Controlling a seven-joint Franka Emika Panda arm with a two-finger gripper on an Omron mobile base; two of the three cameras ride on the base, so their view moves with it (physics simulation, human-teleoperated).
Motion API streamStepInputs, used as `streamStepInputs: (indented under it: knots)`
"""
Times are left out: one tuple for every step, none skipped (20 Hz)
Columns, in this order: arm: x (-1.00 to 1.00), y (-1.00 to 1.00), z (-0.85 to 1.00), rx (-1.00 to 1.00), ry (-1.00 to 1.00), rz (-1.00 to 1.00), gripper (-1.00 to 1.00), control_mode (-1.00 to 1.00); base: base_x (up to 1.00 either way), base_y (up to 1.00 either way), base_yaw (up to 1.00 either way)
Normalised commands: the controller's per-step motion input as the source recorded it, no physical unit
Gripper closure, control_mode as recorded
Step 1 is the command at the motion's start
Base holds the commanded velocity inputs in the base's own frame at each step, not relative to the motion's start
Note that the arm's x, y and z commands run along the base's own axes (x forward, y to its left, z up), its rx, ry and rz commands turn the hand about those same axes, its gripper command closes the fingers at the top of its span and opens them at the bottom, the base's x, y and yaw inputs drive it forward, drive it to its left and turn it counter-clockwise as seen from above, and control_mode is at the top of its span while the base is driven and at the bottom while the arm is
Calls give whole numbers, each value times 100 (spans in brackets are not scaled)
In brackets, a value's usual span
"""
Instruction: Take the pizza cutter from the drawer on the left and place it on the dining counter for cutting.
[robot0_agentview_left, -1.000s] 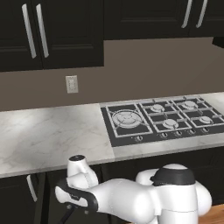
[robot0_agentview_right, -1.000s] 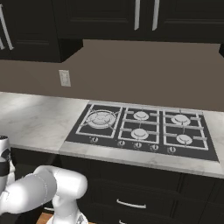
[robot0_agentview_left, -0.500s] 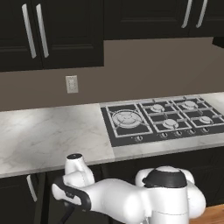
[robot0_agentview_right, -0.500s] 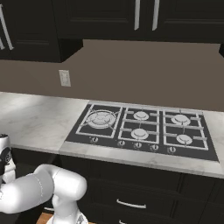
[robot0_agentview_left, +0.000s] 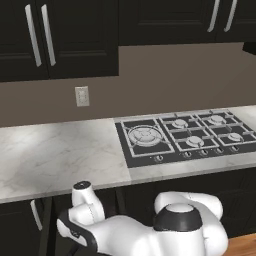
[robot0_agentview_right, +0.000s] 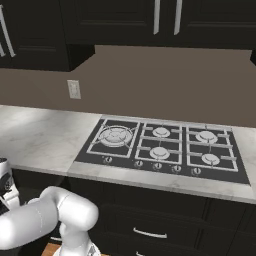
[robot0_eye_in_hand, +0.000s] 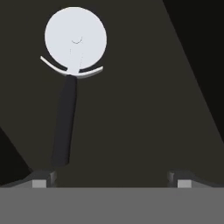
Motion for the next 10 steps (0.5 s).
streamStepInputs:
  knots:
    - [21, 0, -29, 0, -8, 0, -100, -100, 0, 0, 0]
    - [20, 0, -29, 0, -8, 0, -100, -100, 0, 0, 0]
    - [16, 0, -32, 0, -3, 0, -100, -100, 0, 0, 0]
    - [11, 0, -32, 0, 0, 0, -100, -100, 0, 0, 0]
    - [9, 0, -34, 0, 0, 0, -100, -100, 0, 0, 0]
    - [11, 0, -34, 0, 0, 0, -100, -100, 0, 0, 0]
    - [7, 0, -31, 0, 0, 0, -100, -100, 0, 0, 0]
    - [5, 0, -31, 0, 0, 0, -100, -100, 0, 0, 0]
    - [4, 0, -32, 0, 0, 0, -100, -100, 0, 0, 0]
    - [1, 0, -32, 0, 0, 0, -100, -100, 0, 0, 0]
